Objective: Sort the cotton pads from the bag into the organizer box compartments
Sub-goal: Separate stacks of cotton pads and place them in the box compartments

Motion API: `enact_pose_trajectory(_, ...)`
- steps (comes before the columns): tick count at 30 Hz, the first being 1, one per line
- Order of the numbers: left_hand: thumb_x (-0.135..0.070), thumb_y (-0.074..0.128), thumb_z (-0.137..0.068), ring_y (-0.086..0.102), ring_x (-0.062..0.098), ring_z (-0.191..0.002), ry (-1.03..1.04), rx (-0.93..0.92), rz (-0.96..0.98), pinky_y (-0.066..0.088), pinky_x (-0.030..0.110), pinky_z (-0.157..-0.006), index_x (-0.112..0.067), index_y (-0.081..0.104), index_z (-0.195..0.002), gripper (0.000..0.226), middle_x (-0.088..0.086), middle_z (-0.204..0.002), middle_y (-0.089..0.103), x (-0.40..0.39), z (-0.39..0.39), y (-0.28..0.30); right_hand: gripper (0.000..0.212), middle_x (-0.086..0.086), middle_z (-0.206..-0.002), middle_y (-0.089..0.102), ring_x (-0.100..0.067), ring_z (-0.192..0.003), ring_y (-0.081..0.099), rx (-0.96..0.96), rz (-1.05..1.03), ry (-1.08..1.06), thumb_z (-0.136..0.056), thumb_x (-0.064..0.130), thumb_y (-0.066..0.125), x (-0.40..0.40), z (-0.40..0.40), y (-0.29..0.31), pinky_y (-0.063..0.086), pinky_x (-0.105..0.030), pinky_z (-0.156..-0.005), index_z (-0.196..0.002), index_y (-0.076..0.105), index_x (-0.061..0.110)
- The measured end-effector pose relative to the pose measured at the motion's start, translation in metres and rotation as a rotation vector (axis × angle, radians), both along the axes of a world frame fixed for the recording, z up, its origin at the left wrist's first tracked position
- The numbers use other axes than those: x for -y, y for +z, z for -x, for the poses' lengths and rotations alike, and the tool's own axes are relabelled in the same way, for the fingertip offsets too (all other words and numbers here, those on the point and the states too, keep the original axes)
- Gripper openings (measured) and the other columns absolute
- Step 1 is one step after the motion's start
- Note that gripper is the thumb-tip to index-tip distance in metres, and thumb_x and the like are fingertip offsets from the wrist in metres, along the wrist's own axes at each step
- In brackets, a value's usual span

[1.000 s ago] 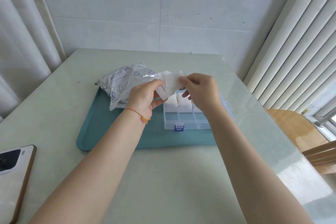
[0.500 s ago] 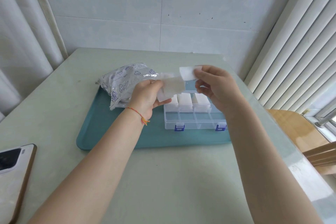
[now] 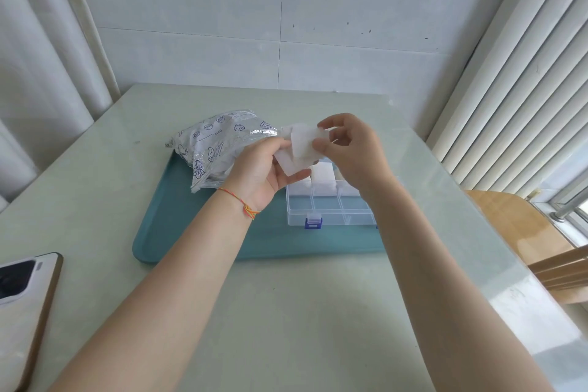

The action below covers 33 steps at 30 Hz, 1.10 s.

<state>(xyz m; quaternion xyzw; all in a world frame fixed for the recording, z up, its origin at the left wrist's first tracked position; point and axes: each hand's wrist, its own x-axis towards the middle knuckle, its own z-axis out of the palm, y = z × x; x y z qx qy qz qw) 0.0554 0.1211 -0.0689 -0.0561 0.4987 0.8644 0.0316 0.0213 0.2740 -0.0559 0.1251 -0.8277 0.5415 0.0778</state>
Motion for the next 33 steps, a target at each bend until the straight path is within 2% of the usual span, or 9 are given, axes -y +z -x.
enact_pose_trajectory(6,-0.027,0.063,-0.093,0.069,0.028,-0.098,0.002,0.041,0.048,0.059,0.033,-0.063,-0.016,0.066,-0.11,0.02,0.009,-0.104,0.069,0.002,0.003,-0.001,0.016,0.013,-0.079,0.062,-0.011,-0.074,0.055,-0.157,-0.129,0.091,-0.082,0.006,0.071,0.001,-0.003,0.001,0.044,-0.017,-0.071,-0.081,0.062,0.019)
enact_pose_trajectory(10,-0.021,0.061,-0.093,0.068,0.025,-0.086,0.028,0.074,0.075,0.058,0.032,-0.06,-0.015,0.067,-0.104,0.014,0.01,-0.096,0.068,0.003,0.003,-0.002,0.021,0.007,-0.087,0.064,-0.007,-0.075,0.058,-0.175,-0.184,0.137,-0.08,0.007,0.073,0.0,-0.002,0.0,0.04,-0.007,-0.067,-0.078,0.062,0.025)
enact_pose_trajectory(14,-0.016,0.057,-0.094,0.068,0.02,-0.076,0.093,0.104,0.011,0.058,0.031,-0.059,-0.015,0.066,-0.097,0.009,0.006,-0.088,0.07,0.01,0.005,-0.002,0.019,0.005,-0.093,0.067,-0.003,-0.082,0.062,-0.111,-0.194,0.173,-0.079,0.009,0.076,-0.01,-0.001,0.006,0.042,-0.007,-0.067,-0.077,0.065,0.025)
enact_pose_trajectory(17,-0.015,0.059,-0.094,0.066,0.02,-0.078,0.158,0.101,0.014,0.057,0.029,-0.057,-0.013,0.064,-0.098,0.007,0.006,-0.088,0.068,0.014,0.009,-0.004,0.014,0.006,-0.077,0.067,-0.006,-0.071,0.061,-0.013,-0.022,0.211,-0.082,0.003,0.074,-0.022,-0.001,0.014,0.044,-0.015,-0.066,-0.081,0.065,0.014)
enact_pose_trajectory(21,-0.015,0.061,-0.093,0.065,0.022,-0.083,0.146,0.087,0.044,0.057,0.03,-0.055,-0.013,0.067,-0.097,0.007,0.007,-0.09,0.067,0.011,0.009,-0.006,0.014,0.003,-0.071,0.066,-0.011,-0.063,0.057,0.157,0.308,0.286,-0.084,0.006,0.074,-0.027,0.001,0.017,0.041,-0.023,-0.062,-0.079,0.064,0.015)
enact_pose_trajectory(24,-0.018,0.055,-0.096,0.066,0.021,-0.086,0.076,0.069,0.114,0.058,0.031,-0.059,-0.015,0.068,-0.104,0.015,0.006,-0.095,0.068,0.004,0.007,-0.004,0.011,0.001,-0.071,0.066,-0.011,-0.063,0.055,0.151,0.193,0.269,-0.084,0.008,0.075,-0.017,-0.002,0.011,0.039,-0.022,-0.06,-0.08,0.066,0.014)
enact_pose_trajectory(27,-0.017,0.054,-0.096,0.066,0.021,-0.079,0.027,0.074,0.097,0.059,0.032,-0.062,-0.014,0.068,-0.095,0.015,0.007,-0.089,0.068,0.002,0.004,-0.001,0.009,0.002,-0.073,0.067,-0.007,-0.063,0.056,0.12,0.032,0.237,-0.084,0.006,0.074,-0.01,-0.006,0.01,0.043,-0.015,-0.061,-0.08,0.068,0.012)
enact_pose_trajectory(30,-0.017,0.054,-0.097,0.067,0.02,-0.072,0.022,0.091,0.085,0.059,0.032,-0.06,-0.011,0.066,-0.101,0.014,0.008,-0.087,0.068,0.002,0.003,-0.001,0.015,-0.003,-0.081,0.07,-0.008,-0.068,0.056,0.036,-0.142,0.203,-0.081,0.007,0.075,-0.009,-0.006,0.009,0.045,-0.016,-0.067,-0.076,0.069,0.02)
enact_pose_trajectory(33,-0.014,0.054,-0.097,0.067,0.021,-0.072,0.043,0.098,0.103,0.059,0.032,-0.057,-0.007,0.063,-0.108,0.016,0.01,-0.09,0.067,0.002,0.003,-0.002,0.021,0.001,-0.09,0.064,-0.008,-0.075,0.056,-0.056,-0.278,0.152,-0.08,0.012,0.077,-0.007,-0.004,0.007,0.039,-0.005,-0.068,-0.074,0.066,0.029)
